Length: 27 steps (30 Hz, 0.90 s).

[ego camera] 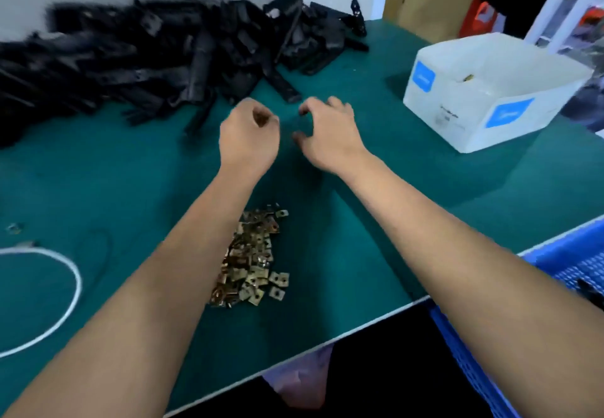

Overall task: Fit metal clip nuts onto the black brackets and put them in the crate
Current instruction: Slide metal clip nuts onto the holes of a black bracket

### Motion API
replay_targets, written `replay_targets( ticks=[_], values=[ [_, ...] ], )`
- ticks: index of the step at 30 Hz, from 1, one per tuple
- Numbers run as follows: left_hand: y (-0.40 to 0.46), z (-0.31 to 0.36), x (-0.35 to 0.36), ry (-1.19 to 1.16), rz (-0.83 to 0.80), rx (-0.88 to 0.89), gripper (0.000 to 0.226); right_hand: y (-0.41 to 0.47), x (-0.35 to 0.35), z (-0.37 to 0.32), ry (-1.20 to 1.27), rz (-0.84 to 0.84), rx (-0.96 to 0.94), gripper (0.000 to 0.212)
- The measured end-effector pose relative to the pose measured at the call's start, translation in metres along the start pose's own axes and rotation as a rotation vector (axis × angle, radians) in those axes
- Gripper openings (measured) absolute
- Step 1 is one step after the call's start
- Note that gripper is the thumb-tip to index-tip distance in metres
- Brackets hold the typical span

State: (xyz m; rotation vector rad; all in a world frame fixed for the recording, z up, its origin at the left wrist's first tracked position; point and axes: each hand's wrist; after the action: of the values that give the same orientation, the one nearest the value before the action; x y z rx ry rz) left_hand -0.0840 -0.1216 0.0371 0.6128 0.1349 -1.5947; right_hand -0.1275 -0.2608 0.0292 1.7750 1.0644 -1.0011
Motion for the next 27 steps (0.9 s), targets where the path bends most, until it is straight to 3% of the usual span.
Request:
replay_targets(
  ticks=[4,8,11,14,16,19,22,24,27],
  values=[
    [0.021,-0.046,-0.048,0.203,0.114,-0.077,0.011,0.053,0.025,-0.029,-0.061,-0.116,0.025,0.066],
    [0.025,-0.07,-0.063,0.326,0.124,-0.077,0.022,0.094,0.032,-0.031,-0.084,-0.278,0.132,0.074],
    [0.028,-0.071,-0.057,0.345,0.104,-0.062,0.035,0.108,0.036,-0.034,-0.08,-0.28,0.152,0.059],
    [0.031,-0.071,-0.055,0.35,0.119,-0.076,0.044,0.106,0.042,-0.039,0.006,-0.08,0.123,0.027],
    [0.03,-0.073,-0.056,0.328,0.12,-0.074,0.044,0.097,0.044,-0.043,0.003,0.008,0.164,0.019],
    [0.03,-0.074,-0.06,0.217,0.134,-0.077,0.038,0.084,0.039,-0.053,0.048,0.045,0.243,0.043],
    [0.027,-0.073,-0.064,0.064,0.175,-0.098,0.028,0.073,0.032,-0.06,0.107,-0.063,0.309,0.057],
    [0.021,-0.072,-0.066,-0.037,0.203,-0.111,0.023,0.065,0.028,-0.063,0.243,-0.147,0.346,0.045],
    [0.015,-0.073,-0.068,-0.195,0.168,-0.136,0.025,0.05,0.03,-0.07,0.806,-0.215,0.444,0.025]
  ],
)
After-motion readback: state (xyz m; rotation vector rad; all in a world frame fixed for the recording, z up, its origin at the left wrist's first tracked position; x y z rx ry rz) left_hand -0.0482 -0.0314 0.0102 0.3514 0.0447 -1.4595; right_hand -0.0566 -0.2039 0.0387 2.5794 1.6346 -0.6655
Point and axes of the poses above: each hand's wrist, its own y-axis towards the middle knuckle, its own x-axis out of the palm, z = x × y, and after that the axes turned 6 degrees about -y, right-handed
